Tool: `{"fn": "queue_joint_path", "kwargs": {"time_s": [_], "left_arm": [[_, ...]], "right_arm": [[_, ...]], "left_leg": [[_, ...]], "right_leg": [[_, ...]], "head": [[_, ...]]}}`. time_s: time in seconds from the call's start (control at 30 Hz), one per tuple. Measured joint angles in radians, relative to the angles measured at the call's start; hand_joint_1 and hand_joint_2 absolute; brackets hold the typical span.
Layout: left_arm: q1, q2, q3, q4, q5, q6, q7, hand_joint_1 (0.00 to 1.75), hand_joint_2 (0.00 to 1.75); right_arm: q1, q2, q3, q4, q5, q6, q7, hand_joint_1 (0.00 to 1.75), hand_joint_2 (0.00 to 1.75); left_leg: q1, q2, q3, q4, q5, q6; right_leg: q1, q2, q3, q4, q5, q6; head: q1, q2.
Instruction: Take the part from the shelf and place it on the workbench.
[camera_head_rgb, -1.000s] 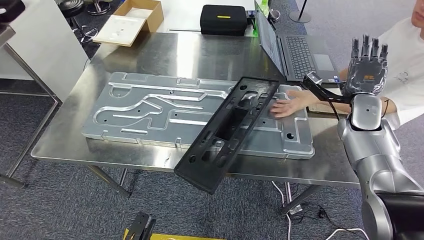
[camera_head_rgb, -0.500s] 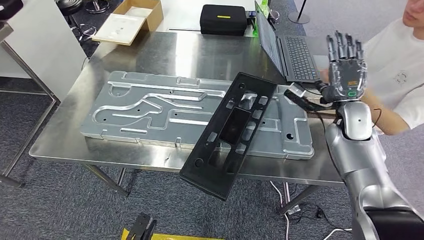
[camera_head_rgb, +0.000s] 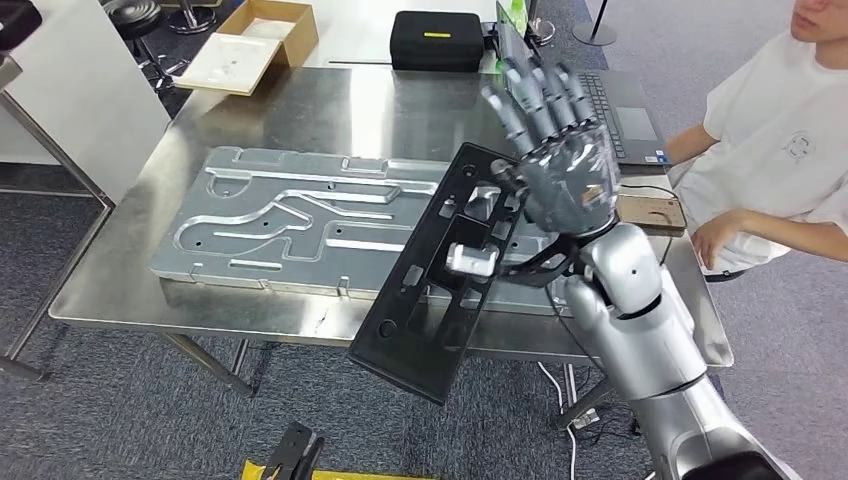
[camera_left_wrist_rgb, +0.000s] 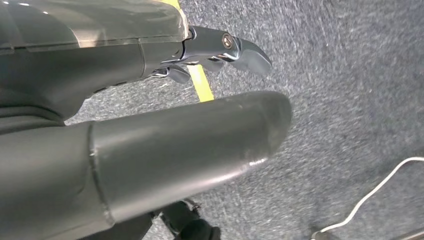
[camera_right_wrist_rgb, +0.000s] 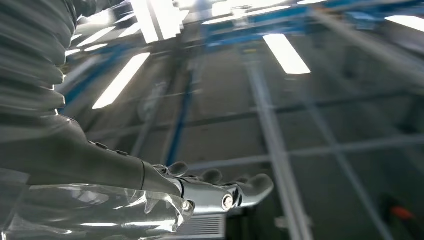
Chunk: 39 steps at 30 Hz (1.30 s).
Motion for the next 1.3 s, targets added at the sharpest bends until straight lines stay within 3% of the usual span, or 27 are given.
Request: {"fn": "queue_joint_path", "kwargs": {"time_s": [0.07, 0.17, 0.2, 0.23, 0.27, 0.33, 0.4, 0.5, 0.57, 0.67, 0.7, 0.73, 0.77, 0.8, 0.87, 0.93, 1.07, 1.1, 1.2, 1.23, 1.27, 1.3], "left_arm": [[-0.001, -0.002, 0.0, 0.0, 0.004, 0.004, 0.018, 0.0, 0.0], [0.0, -0.002, 0.0, 0.0, 0.007, 0.008, 0.043, 0.0, 0.0], [0.002, -0.002, 0.0, 0.0, 0.007, 0.008, 0.047, 0.0, 0.0], [0.003, -0.002, 0.0, 0.0, 0.008, 0.008, 0.049, 0.0, 0.0], [0.003, -0.002, 0.0, 0.0, 0.008, 0.008, 0.051, 0.0, 0.0], [0.003, -0.002, 0.0, 0.0, 0.008, 0.008, 0.052, 0.0, 0.0], [0.002, -0.002, 0.0, 0.0, 0.007, 0.008, 0.052, 0.0, 0.0], [0.003, -0.003, 0.0, 0.0, 0.007, 0.008, 0.053, 0.0, 0.0], [0.002, -0.004, 0.0, 0.0, 0.007, 0.008, 0.053, 0.0, 0.0], [0.002, -0.005, 0.0, 0.0, 0.007, 0.008, 0.053, 0.0, 0.0], [0.003, -0.005, 0.0, 0.0, 0.008, 0.008, 0.053, 0.0, 0.0], [0.003, -0.005, 0.0, 0.0, 0.009, 0.007, 0.054, 0.0, 0.0], [0.004, -0.005, 0.0, 0.0, 0.011, 0.007, 0.055, 0.0, 0.0], [0.004, -0.005, 0.001, 0.0, 0.013, 0.006, 0.056, 0.0, 0.0], [0.003, -0.006, 0.001, 0.0, 0.015, 0.001, 0.056, 0.0, 0.0], [0.002, -0.008, 0.001, 0.0, 0.014, -0.005, 0.056, 0.0, 0.0], [-0.001, -0.008, 0.001, 0.0, 0.004, -0.008, 0.056, 0.0, 0.0], [-0.002, -0.008, 0.001, 0.0, 0.002, -0.007, 0.056, 0.0, 0.0], [-0.003, -0.008, 0.001, 0.0, -0.001, -0.002, 0.056, 0.0, 0.0], [-0.002, -0.008, 0.001, 0.0, -0.001, 0.0, 0.056, 0.0, 0.0], [-0.002, -0.008, 0.001, 0.0, -0.001, 0.002, 0.055, 0.0, 0.0], [-0.002, -0.008, 0.001, 0.0, -0.001, 0.004, 0.055, 0.0, 0.0]], "right_arm": [[0.005, 0.021, 0.076, -0.058, -0.048, 0.012, 0.003, 0.0, 1.75], [0.025, 0.053, 0.178, -0.116, -0.141, 0.018, -0.001, 0.0, 1.75], [0.035, 0.062, 0.208, -0.128, -0.16, 0.018, -0.002, 0.0, 1.75], [0.044, 0.069, 0.234, -0.139, -0.172, 0.018, -0.003, 0.0, 1.75], [0.049, 0.075, 0.255, -0.147, -0.178, 0.017, -0.004, 0.0, 1.75], [0.052, 0.083, 0.285, -0.161, -0.182, 0.017, -0.003, 0.0, 1.75], [0.053, 0.088, 0.302, -0.171, -0.186, 0.016, -0.003, 0.0, 1.75], [0.054, 0.09, 0.315, -0.18, -0.192, 0.015, -0.003, 0.0, 1.75], [0.054, 0.09, 0.318, -0.186, -0.194, 0.015, -0.003, 0.0, 1.75], [0.058, 0.09, 0.321, -0.189, -0.198, 0.015, -0.003, 0.0, 1.75], [0.061, 0.09, 0.322, -0.19, -0.205, 0.016, -0.003, 0.0, 1.75], [0.065, 0.09, 0.323, -0.189, -0.216, 0.016, -0.005, 0.0, 1.75], [0.069, 0.09, 0.326, -0.189, -0.232, 0.017, -0.008, 0.0, 1.75], [0.073, 0.092, 0.331, -0.189, -0.248, 0.016, -0.014, 0.0, 1.75], [0.082, 0.102, 0.347, -0.188, -0.278, 0.01, -0.033, 0.0, 0.87], [0.092, 0.117, 0.367, -0.186, -0.298, 0.0, -0.05, 0.0, 0.0], [0.101, 0.129, 0.404, -0.179, -0.28, -0.012, -0.061, 0.0, 0.0], [0.1, 0.132, 0.413, -0.178, -0.258, -0.015, -0.06, 0.0, 0.0], [0.099, 0.136, 0.436, -0.173, -0.202, -0.019, -0.051, 0.0, 0.0], [0.099, 0.136, 0.442, -0.171, -0.191, -0.02, -0.047, 0.0, 0.0], [0.099, 0.136, 0.446, -0.169, -0.183, -0.02, -0.043, 0.0, 0.0], [0.099, 0.136, 0.449, -0.168, -0.179, -0.02, -0.039, 0.0, 0.0]], "left_leg": [[0.003, -0.001, -0.019, 0.046, -0.034, -0.01], [0.004, -0.001, -0.101, 0.23, -0.126, -0.016], [0.004, -0.001, -0.121, 0.271, -0.136, -0.016], [0.004, -0.001, -0.124, 0.277, -0.127, -0.015], [0.003, -0.001, -0.107, 0.242, -0.1, -0.012], [0.002, -0.002, -0.039, 0.106, -0.037, -0.004], [-0.001, -0.003, 0.004, 0.016, -0.011, 0.003], [-0.003, -0.003, 0.009, -0.002, -0.006, 0.013], [0.002, -0.002, 0.011, -0.01, 0.002, 0.025], [0.003, -0.001, 0.011, -0.013, 0.005, 0.034], [0.003, 0.0, 0.01, -0.013, 0.005, 0.034], [0.003, 0.0, 0.01, -0.013, 0.005, 0.034], [0.002, -0.001, 0.01, -0.013, 0.004, 0.034], [0.002, -0.001, 0.012, -0.012, 0.004, 0.033], [0.0, -0.002, 0.013, -0.011, 0.002, 0.028], [-0.003, -0.002, 0.013, -0.01, 0.0, 0.019], [-0.002, -0.002, 0.007, 0.005, -0.015, -0.002], [-0.002, -0.002, -0.007, 0.039, -0.038, -0.006], [0.002, -0.002, -0.093, 0.221, -0.123, -0.016], [0.002, -0.002, -0.112, 0.258, -0.129, -0.018], [0.002, -0.001, -0.115, 0.258, -0.116, -0.019], [0.002, 0.002, -0.098, 0.221, -0.087, -0.018]], "right_leg": [[-0.001, -0.003, 0.003, -0.006, 0.003, -0.016], [0.003, -0.005, 0.003, -0.008, 0.004, -0.027], [0.005, -0.005, 0.003, -0.008, 0.003, -0.028], [0.006, -0.005, 0.003, -0.007, 0.003, -0.029], [0.007, -0.004, 0.003, -0.006, 0.003, -0.029], [0.009, -0.002, 0.003, -0.002, 0.001, -0.027], [0.012, 0.0, 0.001, 0.002, 0.001, -0.02], [0.013, 0.0, 0.0, -0.001, 0.004, -0.004], [0.012, 0.0, -0.012, 0.028, -0.02, 0.005], [0.008, -0.001, -0.088, 0.202, -0.114, 0.015], [0.007, -0.001, -0.113, 0.256, -0.133, 0.018], [0.006, -0.001, -0.125, 0.281, -0.134, 0.019], [0.005, -0.002, -0.117, 0.268, -0.117, 0.019], [0.004, -0.002, -0.089, 0.214, -0.085, 0.017], [0.007, -0.004, -0.014, 0.068, -0.026, 0.009], [0.012, -0.004, 0.021, -0.006, -0.009, 0.001], [0.009, -0.006, 0.026, -0.02, -0.006, -0.019], [0.006, -0.008, 0.028, -0.025, -0.003, -0.025], [0.007, -0.021, 0.029, -0.026, -0.004, -0.034], [0.008, -0.026, 0.029, -0.025, -0.006, -0.034], [0.008, -0.032, 0.029, -0.023, -0.007, -0.034], [0.008, -0.038, 0.03, -0.02, -0.01, -0.033]], "head": [[0.0, 0.0], [-0.001, 0.0], [-0.001, 0.0], [-0.001, 0.0], [-0.001, 0.0], [-0.001, 0.0], [-0.001, 0.0], [-0.001, 0.0], [0.0, 0.0], [0.0, 0.0], [0.0, 0.0], [0.0, 0.0], [0.0, 0.0], [0.0, 0.0], [0.0, 0.0], [0.0, 0.0], [-0.001, 0.0], [-0.001, 0.0], [-0.002, 0.0], [-0.002, 0.0], [-0.002, 0.0], [-0.002, 0.0]]}}
